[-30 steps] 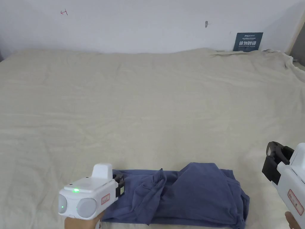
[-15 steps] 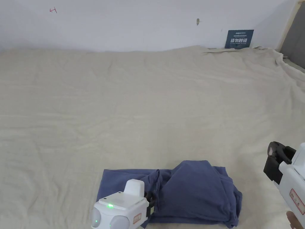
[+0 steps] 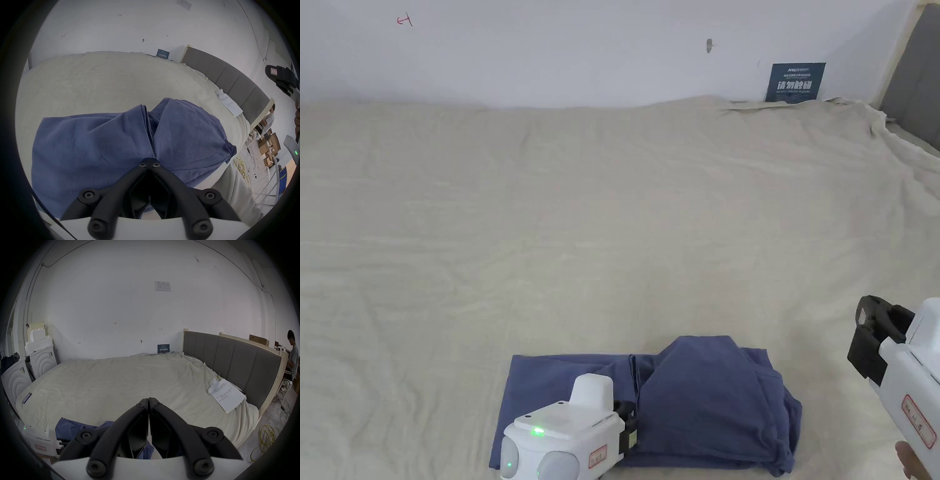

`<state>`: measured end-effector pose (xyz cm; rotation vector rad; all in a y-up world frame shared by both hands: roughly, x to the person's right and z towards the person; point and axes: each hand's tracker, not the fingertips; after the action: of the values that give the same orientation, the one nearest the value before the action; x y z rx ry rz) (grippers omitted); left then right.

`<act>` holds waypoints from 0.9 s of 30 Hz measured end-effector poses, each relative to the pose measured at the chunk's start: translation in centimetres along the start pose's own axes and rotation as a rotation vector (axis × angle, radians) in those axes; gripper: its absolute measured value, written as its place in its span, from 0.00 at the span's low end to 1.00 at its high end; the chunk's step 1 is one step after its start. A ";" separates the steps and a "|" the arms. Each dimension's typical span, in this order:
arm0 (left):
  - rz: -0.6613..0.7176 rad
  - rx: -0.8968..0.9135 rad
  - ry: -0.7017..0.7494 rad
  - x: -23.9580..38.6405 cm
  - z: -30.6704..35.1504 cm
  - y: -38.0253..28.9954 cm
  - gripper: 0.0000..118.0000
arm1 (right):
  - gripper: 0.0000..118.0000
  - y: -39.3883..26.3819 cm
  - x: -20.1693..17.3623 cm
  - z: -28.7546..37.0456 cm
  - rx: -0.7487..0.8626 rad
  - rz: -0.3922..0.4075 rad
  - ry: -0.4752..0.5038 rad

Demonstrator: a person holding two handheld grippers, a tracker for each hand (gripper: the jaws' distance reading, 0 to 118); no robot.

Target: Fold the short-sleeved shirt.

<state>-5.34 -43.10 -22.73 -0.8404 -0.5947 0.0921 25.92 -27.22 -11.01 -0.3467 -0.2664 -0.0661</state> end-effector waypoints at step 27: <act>0.439 -0.062 -0.113 -20.1 7.9 5.2 0.55 | 0.00 0.8 -2.1 -0.3 -0.003 0.034 0.034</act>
<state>-25.46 -40.43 -31.66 -1.0211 -0.5118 0.5255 24.06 -26.57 -12.11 -0.3524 -0.2270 -0.0386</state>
